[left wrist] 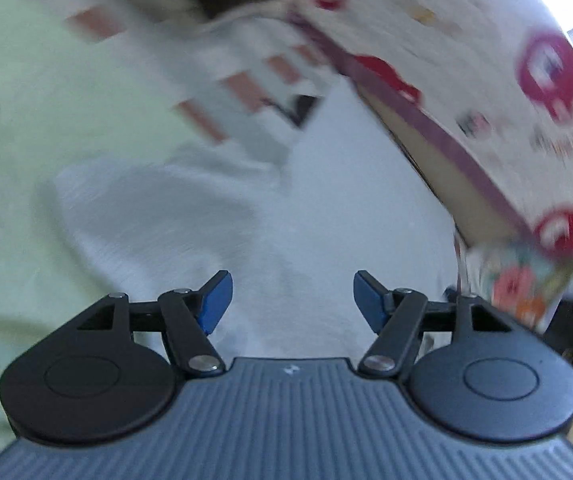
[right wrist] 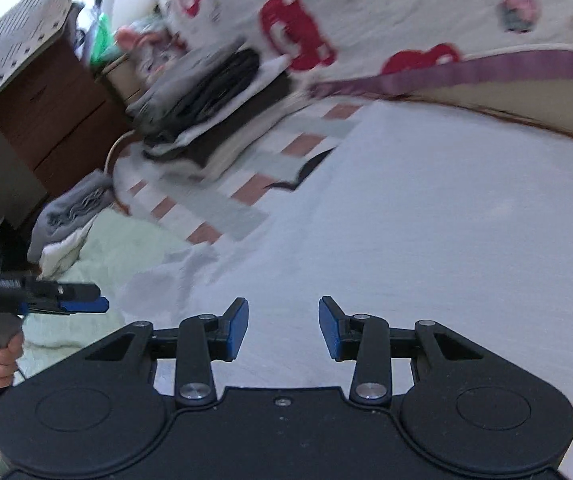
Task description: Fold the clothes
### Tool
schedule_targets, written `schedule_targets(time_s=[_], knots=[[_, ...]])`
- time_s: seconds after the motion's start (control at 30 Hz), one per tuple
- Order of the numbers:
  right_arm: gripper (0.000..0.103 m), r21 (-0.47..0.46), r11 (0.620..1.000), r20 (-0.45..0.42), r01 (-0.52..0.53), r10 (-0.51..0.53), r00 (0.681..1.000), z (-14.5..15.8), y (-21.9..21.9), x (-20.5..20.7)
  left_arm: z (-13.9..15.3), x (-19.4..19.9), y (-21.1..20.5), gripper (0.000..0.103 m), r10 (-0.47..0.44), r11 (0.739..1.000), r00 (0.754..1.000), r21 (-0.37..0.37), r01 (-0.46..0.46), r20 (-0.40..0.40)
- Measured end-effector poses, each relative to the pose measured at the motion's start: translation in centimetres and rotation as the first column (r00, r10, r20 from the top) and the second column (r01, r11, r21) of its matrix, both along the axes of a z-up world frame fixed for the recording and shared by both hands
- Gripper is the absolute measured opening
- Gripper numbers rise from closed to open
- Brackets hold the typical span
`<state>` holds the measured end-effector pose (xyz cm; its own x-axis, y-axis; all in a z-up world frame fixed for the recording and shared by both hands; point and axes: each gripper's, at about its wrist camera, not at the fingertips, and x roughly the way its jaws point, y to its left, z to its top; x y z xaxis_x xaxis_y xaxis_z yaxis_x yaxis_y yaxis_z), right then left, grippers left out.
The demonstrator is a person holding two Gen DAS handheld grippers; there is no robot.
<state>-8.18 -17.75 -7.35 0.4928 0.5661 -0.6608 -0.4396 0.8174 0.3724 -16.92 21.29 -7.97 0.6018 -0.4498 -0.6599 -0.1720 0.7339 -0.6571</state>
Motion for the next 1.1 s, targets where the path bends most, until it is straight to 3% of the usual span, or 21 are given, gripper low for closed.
schedule_targets(time_s=[0.1,0.17,0.2,0.3,0.5,0.63,0.77,0.8,0.83,0.87,0.97,1.07,1.1], knots=[[0.042,-0.053,0.996,0.022,-0.078,0.08,0.997,-1.6,3.5,-0.3,-1.2,-1.3,1.7,0.066,0.124,0.99,0.992,0.073,-0.124,0.008],[0.033,-0.094,0.988,0.035,-0.122,0.126,0.991,-2.2,5.5,-0.8,-1.9,-1.7,2.3,0.066,0.192,0.97,0.981,0.148,-0.194,0.026],[0.022,-0.115,0.983,0.041,-0.144,0.15,0.988,-2.5,6.5,-1.0,-2.3,-1.7,2.5,0.066,0.22,0.958,0.975,0.18,-0.222,0.034],[0.018,-0.179,0.962,0.055,-0.207,0.22,0.974,-3.5,9.6,-1.8,-4.2,-0.9,3.6,0.067,0.278,0.951,0.961,0.141,-0.274,-0.007],[0.02,-0.258,0.911,0.05,-0.322,0.345,0.937,-4.7,13.9,-3.6,-7.2,1.2,3.2,0.067,0.27,0.957,0.961,0.123,-0.262,-0.055],[0.021,-0.323,0.879,0.046,-0.351,0.385,0.922,-5.3,15.3,-4.9,-8.0,2.1,3.1,0.067,0.267,0.958,0.964,0.11,-0.265,-0.003],[0.028,-0.33,0.882,0.053,-0.335,0.372,0.927,-6.1,15.6,-5.3,-7.3,2.4,2.4,0.067,0.218,0.963,0.974,0.147,-0.224,0.059],[0.029,-0.329,0.883,0.051,-0.335,0.371,0.927,-6.2,15.6,-5.3,-7.2,2.4,2.2,0.065,0.205,0.964,0.976,0.157,-0.214,0.074],[0.029,-0.331,0.881,0.049,-0.339,0.375,0.926,-6.3,15.7,-5.4,-7.0,2.5,2.0,0.009,0.192,0.965,0.977,0.167,-0.204,0.089],[0.029,-0.333,0.879,0.046,-0.342,0.378,0.925,-6.4,15.8,-5.5,-6.8,2.6,1.9,0.0,0.179,0.965,0.978,0.177,-0.195,0.103],[0.033,-0.337,0.873,0.039,-0.353,0.387,0.921,-6.7,16.1,-5.8,-6.1,2.6,1.4,0.0,0.146,0.959,0.978,0.22,-0.177,0.152],[0.038,-0.341,0.867,0.031,-0.363,0.397,0.917,-7.0,16.4,-6.1,-3.5,1.2,1.2,0.0,0.172,0.9,0.956,0.355,-0.251,0.24],[0.038,-0.343,0.865,0.029,-0.367,0.4,0.916,-7.1,16.5,-6.2,-3.3,1.1,1.6,0.0,0.178,0.901,0.954,0.351,-0.256,0.24]])
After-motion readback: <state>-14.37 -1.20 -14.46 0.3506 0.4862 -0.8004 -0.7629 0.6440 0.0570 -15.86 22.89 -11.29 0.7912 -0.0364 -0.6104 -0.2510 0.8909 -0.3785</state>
